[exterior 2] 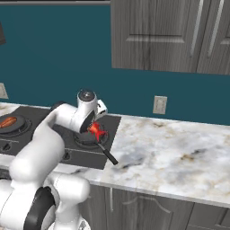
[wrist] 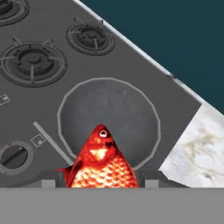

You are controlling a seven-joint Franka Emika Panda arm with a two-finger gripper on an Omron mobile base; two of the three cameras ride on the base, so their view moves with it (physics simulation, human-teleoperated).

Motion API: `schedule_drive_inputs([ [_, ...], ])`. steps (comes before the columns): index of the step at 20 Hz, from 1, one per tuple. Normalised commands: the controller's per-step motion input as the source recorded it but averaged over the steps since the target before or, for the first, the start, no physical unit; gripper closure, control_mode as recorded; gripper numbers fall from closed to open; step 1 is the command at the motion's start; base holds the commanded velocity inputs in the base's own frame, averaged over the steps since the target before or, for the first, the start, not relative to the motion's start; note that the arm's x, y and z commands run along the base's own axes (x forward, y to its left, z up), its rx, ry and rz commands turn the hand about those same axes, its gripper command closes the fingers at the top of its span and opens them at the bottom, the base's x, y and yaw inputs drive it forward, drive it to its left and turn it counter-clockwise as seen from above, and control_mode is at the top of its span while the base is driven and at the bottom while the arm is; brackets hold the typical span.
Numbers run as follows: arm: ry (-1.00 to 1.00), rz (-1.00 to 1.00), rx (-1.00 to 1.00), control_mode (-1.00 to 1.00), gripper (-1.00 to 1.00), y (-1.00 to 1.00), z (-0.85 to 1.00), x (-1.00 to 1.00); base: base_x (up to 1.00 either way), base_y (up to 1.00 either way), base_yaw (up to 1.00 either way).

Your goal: Place both pans onto different burners. Then place the sweet potato and the fish on different pans.

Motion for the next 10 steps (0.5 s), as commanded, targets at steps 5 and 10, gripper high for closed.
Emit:
schedule_drive_inputs([
  [5, -0.01, 0.0, -0.11, -1.0, 1.0, 0.51, 0.0, 0.34, 0.0, 0.0, 0.0],
  [10, 0.0, 0.0, -0.06, -1.0, 1.0, 0.33, -0.09, 0.52, 0.0, 0.0, 0.0],
])
